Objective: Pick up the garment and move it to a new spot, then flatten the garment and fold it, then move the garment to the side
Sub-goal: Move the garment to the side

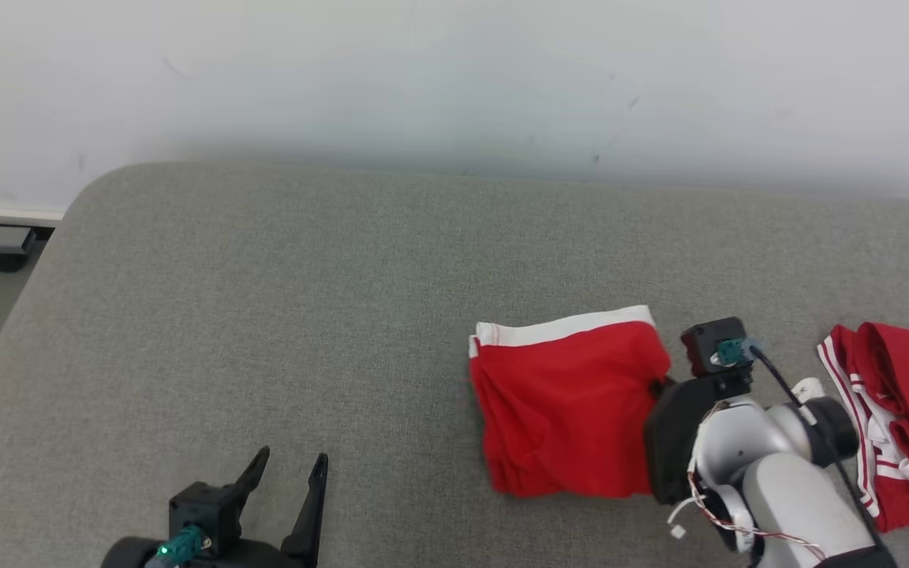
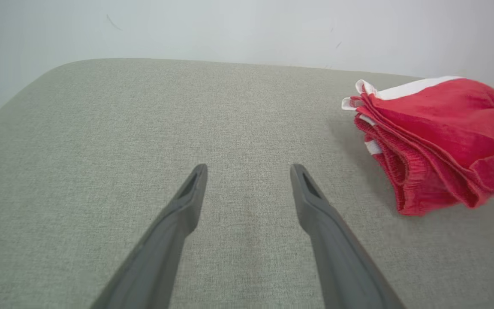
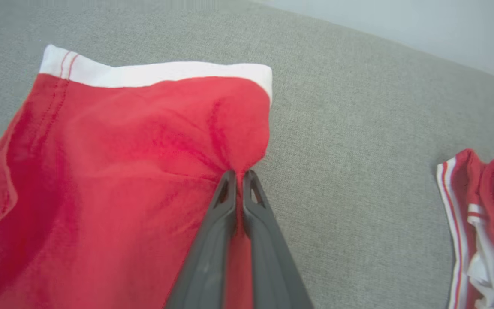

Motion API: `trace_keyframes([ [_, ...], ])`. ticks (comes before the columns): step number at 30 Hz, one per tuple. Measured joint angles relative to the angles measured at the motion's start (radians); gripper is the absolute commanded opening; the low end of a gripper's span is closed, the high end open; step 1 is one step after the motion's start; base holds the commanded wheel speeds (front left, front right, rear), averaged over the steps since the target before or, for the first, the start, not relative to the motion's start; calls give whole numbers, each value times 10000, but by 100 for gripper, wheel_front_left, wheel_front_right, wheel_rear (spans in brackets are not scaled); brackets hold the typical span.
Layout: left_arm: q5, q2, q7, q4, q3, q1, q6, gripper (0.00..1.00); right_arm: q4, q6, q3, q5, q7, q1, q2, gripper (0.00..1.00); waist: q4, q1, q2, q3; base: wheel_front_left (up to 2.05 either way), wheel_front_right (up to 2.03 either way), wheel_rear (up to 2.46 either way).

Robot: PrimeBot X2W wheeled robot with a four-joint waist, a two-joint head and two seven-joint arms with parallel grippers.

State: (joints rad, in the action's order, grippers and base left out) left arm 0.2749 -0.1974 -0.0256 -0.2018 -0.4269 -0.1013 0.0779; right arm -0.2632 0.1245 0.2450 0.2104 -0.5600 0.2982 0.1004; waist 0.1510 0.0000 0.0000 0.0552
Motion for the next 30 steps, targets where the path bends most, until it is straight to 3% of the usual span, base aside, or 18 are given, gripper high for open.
trace_keyframes([
  [10, 79, 71, -153, -23, 65, 394, 25, 100, 1413, 0, -320, -1260, -665, -23, 1066, 0, -159, 0, 0, -303, 0, 0, 0],
  [30, 144, 96, -291, -8, 217, 459, 102, 100, 3009, -134, -1310, -1576, -2190, -212, 2993, 0, -431, 0, 1, -109, 0, 0, 0],
])
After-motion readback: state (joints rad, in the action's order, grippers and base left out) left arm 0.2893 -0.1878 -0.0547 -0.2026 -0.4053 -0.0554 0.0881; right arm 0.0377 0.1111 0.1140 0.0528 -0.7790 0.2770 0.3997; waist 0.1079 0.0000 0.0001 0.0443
